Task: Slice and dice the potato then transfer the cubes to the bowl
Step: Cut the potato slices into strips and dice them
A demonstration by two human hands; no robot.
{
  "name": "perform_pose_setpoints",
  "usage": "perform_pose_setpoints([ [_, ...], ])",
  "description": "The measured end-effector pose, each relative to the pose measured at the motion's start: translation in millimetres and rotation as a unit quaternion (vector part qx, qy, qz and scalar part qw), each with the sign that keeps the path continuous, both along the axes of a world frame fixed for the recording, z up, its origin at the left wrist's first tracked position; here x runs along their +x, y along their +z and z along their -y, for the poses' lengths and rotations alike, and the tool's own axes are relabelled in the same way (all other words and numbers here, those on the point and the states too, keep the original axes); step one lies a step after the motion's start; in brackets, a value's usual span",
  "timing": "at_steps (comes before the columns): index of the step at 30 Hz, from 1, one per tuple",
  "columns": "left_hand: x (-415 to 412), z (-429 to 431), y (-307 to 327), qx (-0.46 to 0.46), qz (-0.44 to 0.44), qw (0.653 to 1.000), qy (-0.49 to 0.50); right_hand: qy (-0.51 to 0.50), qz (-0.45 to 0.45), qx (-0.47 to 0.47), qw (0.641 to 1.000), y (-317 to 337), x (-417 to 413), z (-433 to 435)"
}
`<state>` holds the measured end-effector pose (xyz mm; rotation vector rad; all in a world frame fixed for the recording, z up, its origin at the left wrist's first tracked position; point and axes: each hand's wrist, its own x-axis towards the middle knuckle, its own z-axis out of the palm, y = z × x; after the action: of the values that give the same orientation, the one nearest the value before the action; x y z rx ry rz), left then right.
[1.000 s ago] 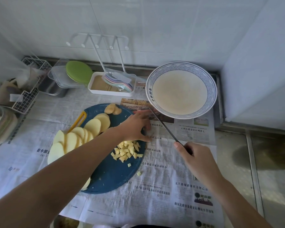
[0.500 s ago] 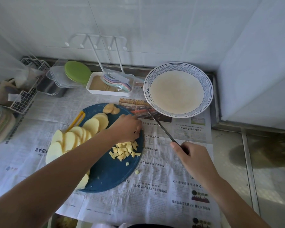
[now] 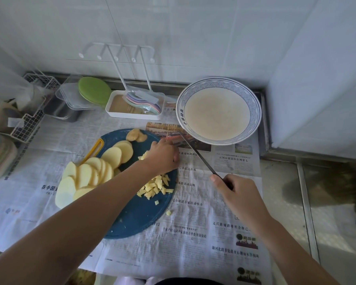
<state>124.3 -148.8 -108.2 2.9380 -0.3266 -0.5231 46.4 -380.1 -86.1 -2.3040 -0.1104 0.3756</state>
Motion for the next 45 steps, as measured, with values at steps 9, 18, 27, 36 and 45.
perform_pose_setpoints([
  [9, -6, 0, -1, 0.023, -0.002, 0.997, 0.074, -0.001, -0.006, 0.000, 1.000, -2, -4, 1],
  [18, 5, 14, 14, 0.037, -0.052, 0.997, 0.051, -0.011, -0.010, 0.009, 1.000, 1, -7, 3],
  [27, -31, 1, 27, 0.035, 0.030, 0.994, 0.101, -0.010, 0.003, 0.008, 1.000, -3, -4, 4],
  [36, -41, 2, 1, -0.014, -0.023, 0.998, -0.048, -0.014, 0.000, 0.015, 1.000, -6, -5, 5],
  [45, -28, 7, 4, 0.049, -0.003, 0.987, -0.151, -0.005, 0.005, 0.008, 1.000, -1, -10, 4],
])
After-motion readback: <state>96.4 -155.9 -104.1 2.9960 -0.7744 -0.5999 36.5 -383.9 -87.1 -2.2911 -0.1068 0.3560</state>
